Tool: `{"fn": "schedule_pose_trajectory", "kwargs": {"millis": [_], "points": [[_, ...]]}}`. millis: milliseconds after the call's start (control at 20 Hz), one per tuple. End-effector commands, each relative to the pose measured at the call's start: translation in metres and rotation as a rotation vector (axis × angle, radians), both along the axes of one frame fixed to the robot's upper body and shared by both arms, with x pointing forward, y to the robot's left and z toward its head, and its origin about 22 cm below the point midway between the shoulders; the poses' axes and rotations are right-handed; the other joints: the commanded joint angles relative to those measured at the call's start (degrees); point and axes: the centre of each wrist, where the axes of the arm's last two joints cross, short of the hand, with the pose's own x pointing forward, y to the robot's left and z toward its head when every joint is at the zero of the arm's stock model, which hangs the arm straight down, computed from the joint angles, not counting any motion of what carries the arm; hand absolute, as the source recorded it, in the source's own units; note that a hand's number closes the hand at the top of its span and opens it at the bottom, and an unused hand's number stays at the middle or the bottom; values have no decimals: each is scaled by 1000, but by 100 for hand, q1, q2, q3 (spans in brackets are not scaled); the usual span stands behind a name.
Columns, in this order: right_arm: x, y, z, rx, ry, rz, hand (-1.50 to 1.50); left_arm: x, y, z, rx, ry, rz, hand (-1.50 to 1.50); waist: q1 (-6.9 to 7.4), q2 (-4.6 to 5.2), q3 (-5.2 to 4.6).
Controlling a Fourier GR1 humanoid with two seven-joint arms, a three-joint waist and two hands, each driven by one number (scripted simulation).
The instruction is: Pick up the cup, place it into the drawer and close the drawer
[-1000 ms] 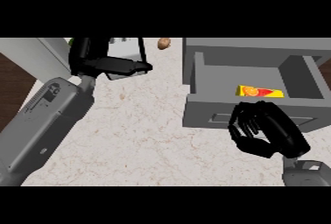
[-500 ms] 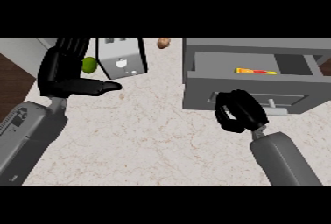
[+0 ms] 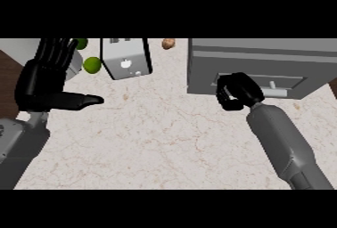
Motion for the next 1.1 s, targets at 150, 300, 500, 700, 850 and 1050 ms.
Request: {"fn": "schedule_pose_trajectory", "kwargs": {"millis": [150,300,500,700,850,1050], "points": [[22,-45,10,7,80,-93,150,-6,14,-12,1,6,-33,-150,112,155,27],[37,-33,30,23,100,-122,150,-10,14,-20,-1,0,-58,-150,210,164,27],[39,-49,38,60,119,-130,150,-5,15,-11,-10,-4,-86,-150,301,224,34],[44,-61,54,87,112,-127,150,-8,4,-17,-21,9,-106,-150,311,216,36],[45,-56,52,135,89,-132,150,-5,5,-19,-19,0,-109,-150,336,276,38],[40,-68,46,155,72,-133,150,-4,10,-18,-37,8,-109,-150,333,270,38]]}}
